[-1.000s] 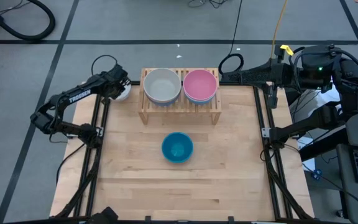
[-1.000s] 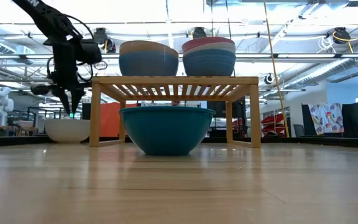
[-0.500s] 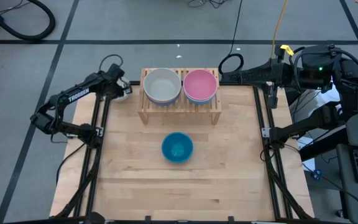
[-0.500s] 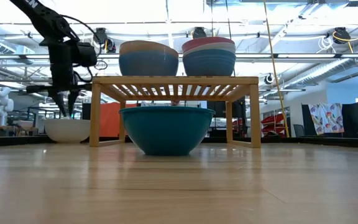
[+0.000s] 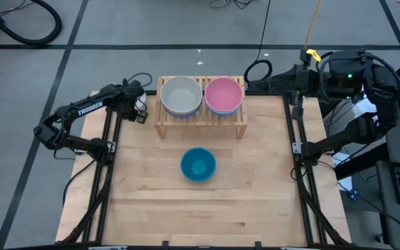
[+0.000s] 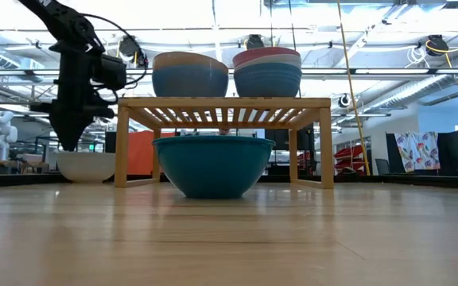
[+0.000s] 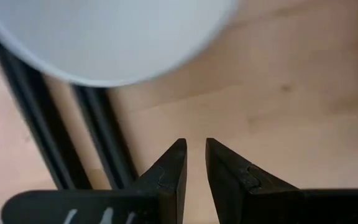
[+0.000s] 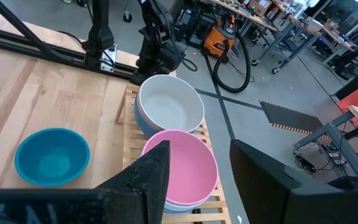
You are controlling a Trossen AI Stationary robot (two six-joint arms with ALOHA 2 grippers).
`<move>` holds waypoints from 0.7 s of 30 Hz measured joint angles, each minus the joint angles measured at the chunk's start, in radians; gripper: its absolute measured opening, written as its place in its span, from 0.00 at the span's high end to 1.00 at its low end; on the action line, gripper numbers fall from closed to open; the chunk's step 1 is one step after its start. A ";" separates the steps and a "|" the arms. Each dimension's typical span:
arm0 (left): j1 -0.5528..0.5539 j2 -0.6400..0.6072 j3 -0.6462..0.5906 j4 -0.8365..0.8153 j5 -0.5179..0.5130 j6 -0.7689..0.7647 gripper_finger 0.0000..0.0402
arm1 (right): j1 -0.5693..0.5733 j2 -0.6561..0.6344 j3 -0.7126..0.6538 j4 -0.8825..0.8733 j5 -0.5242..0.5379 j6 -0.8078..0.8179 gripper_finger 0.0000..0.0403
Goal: Place and stack bowls onto a shelf
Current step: Stack the white bowl on top of the pink bowl on the shelf
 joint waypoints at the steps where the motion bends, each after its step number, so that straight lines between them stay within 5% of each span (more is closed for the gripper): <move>1: -0.022 0.000 0.000 0.000 0.000 0.028 0.84 | 0.000 0.002 0.000 0.000 0.000 0.000 0.60; 6: -0.123 0.000 0.000 0.023 -0.079 0.213 0.84 | 0.000 0.008 -0.023 0.003 0.000 -0.011 0.60; 10: -0.136 0.000 0.000 0.101 -0.196 0.191 0.84 | 0.000 0.008 -0.066 0.012 0.000 -0.018 0.60; 21: -0.090 0.000 0.000 0.156 -0.272 0.213 0.84 | 0.000 0.009 -0.151 0.053 0.001 -0.022 0.60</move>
